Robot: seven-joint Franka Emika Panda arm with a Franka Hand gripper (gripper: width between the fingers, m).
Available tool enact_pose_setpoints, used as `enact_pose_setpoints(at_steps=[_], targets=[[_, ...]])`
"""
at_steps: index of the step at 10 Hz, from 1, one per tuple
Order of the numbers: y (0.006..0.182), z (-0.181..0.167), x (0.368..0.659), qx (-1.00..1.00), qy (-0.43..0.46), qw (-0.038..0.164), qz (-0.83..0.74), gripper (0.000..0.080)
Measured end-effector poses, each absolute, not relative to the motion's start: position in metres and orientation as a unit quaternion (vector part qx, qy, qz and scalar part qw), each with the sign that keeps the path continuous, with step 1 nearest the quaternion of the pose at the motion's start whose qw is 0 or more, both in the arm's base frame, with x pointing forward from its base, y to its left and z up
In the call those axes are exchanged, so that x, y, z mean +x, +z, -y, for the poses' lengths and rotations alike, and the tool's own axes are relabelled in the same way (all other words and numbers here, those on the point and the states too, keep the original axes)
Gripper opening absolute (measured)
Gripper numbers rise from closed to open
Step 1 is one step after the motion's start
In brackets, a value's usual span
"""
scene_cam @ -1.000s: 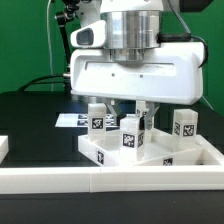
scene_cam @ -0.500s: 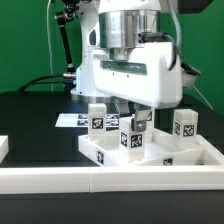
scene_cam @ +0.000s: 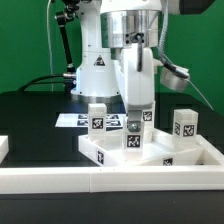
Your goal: Assemble square table
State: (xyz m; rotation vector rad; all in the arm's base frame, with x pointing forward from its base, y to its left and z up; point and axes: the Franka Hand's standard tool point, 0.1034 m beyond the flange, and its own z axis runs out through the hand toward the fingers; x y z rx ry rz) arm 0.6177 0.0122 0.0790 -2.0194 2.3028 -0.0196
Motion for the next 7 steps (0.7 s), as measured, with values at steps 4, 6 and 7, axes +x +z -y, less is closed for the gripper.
enact_pose_setpoints(at_steps=[4,6,7], targets=[[0.079,-0.0113,0.6184,-0.59,-0.003,0.04,-0.806,0.029],[0.079,-0.0114,0.6184,-0.558,-0.001,0.041,-0.829,0.029],[0.0792,-0.0118,0.6186,-0.534,0.0,0.042,-0.845,0.029]])
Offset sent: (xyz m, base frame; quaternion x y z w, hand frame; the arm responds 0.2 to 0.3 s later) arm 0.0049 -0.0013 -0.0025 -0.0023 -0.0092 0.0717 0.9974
